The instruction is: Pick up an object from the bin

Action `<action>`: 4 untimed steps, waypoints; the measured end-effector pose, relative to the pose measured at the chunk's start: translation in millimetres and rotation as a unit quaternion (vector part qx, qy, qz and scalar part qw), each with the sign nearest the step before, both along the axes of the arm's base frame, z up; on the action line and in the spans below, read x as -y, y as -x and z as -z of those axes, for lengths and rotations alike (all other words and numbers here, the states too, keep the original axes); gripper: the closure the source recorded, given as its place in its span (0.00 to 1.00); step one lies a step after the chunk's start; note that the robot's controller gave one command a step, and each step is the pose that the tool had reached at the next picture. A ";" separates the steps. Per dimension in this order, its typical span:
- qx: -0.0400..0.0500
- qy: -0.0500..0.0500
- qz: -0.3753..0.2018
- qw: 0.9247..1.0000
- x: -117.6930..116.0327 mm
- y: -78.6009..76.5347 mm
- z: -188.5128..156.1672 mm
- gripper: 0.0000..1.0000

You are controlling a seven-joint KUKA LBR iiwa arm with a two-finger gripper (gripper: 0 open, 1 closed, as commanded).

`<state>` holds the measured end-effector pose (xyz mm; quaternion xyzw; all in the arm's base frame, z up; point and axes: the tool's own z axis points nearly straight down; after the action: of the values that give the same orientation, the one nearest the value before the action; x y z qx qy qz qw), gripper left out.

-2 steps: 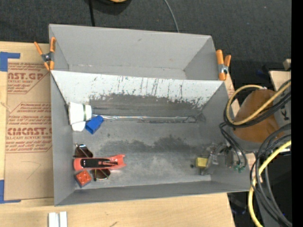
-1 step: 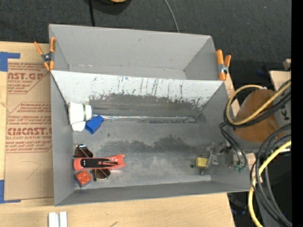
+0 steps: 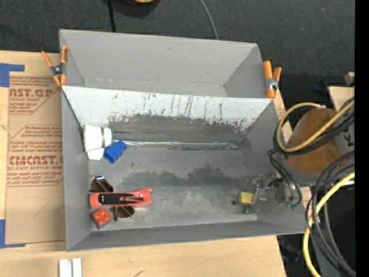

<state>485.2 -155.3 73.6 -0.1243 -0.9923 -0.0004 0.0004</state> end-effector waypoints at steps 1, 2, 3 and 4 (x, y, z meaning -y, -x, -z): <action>-0.003 -0.001 0.000 1.000 -0.7 1.8 -22.0 1.00; 0.000 0.000 0.000 1.000 -0.4 0.0 -43.6 1.00; 0.003 0.000 0.000 1.000 0.0 -1.5 -56.1 1.00; 0.000 -0.001 0.000 1.000 -0.6 -0.2 -65.6 1.00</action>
Offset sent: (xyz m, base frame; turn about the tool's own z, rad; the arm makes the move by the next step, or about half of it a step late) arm 0.0001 0.0001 0.0402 0.0000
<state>485.4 -154.7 139.2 -0.1240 -0.9923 -0.0012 0.0009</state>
